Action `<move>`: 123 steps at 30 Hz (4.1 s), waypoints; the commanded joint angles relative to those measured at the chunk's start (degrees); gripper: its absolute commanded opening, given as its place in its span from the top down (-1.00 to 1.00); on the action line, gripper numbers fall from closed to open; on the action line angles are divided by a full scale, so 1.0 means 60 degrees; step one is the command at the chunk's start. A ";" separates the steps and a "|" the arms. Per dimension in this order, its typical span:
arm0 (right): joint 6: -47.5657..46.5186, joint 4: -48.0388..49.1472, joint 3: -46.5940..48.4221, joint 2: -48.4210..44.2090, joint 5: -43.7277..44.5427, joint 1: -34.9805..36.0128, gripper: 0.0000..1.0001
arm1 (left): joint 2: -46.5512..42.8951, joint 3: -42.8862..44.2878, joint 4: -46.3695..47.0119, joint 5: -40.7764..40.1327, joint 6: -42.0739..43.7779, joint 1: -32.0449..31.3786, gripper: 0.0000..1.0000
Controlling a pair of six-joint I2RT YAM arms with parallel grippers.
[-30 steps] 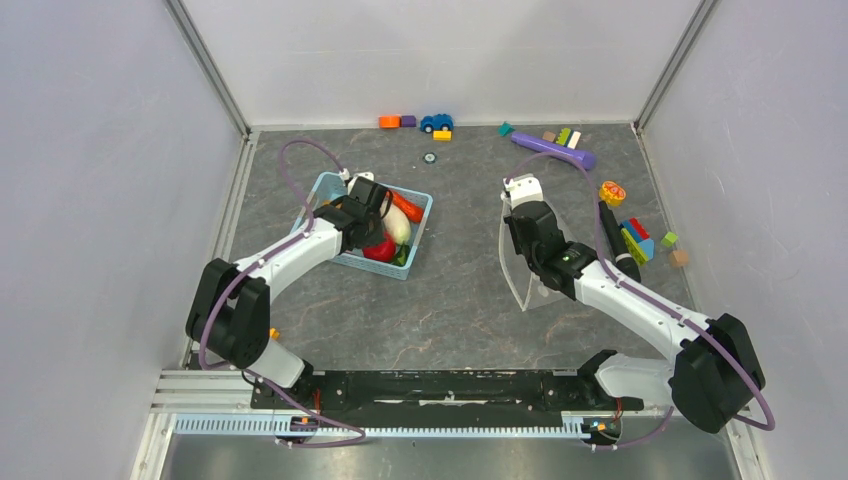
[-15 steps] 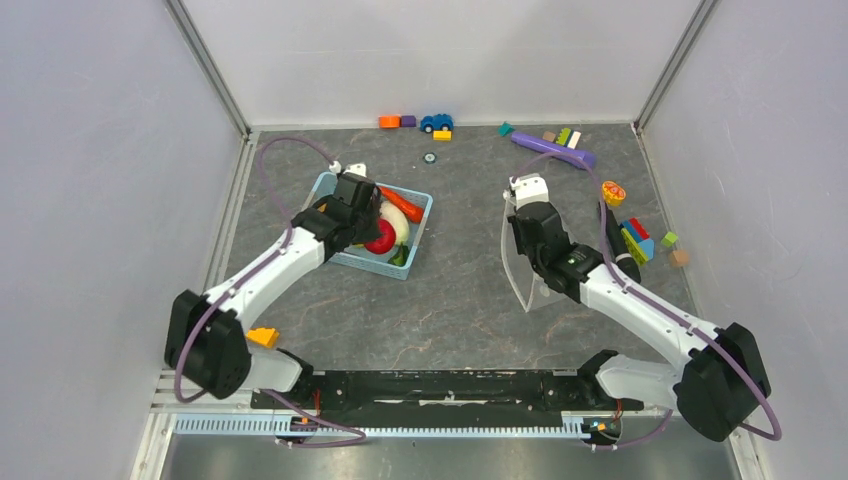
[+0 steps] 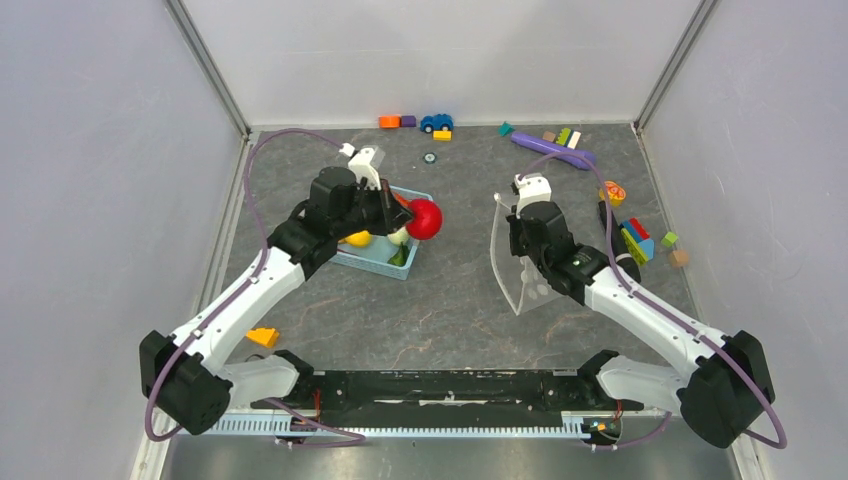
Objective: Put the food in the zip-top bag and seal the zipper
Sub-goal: Place the fake vegetable in the zipper food storage bag.
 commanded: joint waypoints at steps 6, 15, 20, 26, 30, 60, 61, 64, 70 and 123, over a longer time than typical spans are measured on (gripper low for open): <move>0.1174 0.0168 0.0867 0.0076 -0.0906 -0.0063 1.00 | 0.0497 0.0579 0.2888 0.3760 0.0290 -0.1252 0.96; 0.1804 0.0077 0.0949 0.0102 -0.1553 -0.0064 1.00 | 0.1491 0.0988 0.2989 0.4134 0.0538 -0.2027 0.96; 0.2009 0.0070 0.1006 -0.0072 -0.1849 -0.0063 1.00 | 0.2007 0.1063 0.2880 0.3837 0.0503 -0.2054 0.96; 0.2339 0.0075 0.1079 -0.0434 -0.2287 -0.0095 1.00 | 0.2410 0.1193 0.2388 0.3284 0.0599 -0.2065 0.95; 0.2738 0.0129 0.1089 -0.0631 -0.2588 -0.0092 1.00 | 0.2655 0.1175 0.2486 0.3303 0.0419 -0.2115 0.96; 0.3973 0.1866 0.0319 -0.0730 -0.3044 -0.0114 1.00 | 0.2668 0.1856 0.0923 -0.2999 0.0256 -0.3368 0.96; 0.3981 0.1866 0.0319 -0.0751 -0.3071 -0.0109 1.00 | 0.2785 0.1962 0.0923 -0.3155 0.0253 -0.3432 0.96; 0.4049 0.1859 0.0356 -0.0819 -0.3140 -0.0107 1.00 | 0.3125 0.2209 0.0974 -0.3576 0.0277 -0.3615 0.96; 0.4331 0.1828 0.0603 -0.0972 -0.3121 -0.0116 1.00 | 0.3523 0.2352 0.1326 -0.4780 0.0479 -0.4016 0.96; -0.0365 -0.3958 0.3020 -0.0697 0.1427 -0.0824 1.00 | 0.0477 0.0571 0.2482 -0.1141 0.1525 -0.4092 -0.99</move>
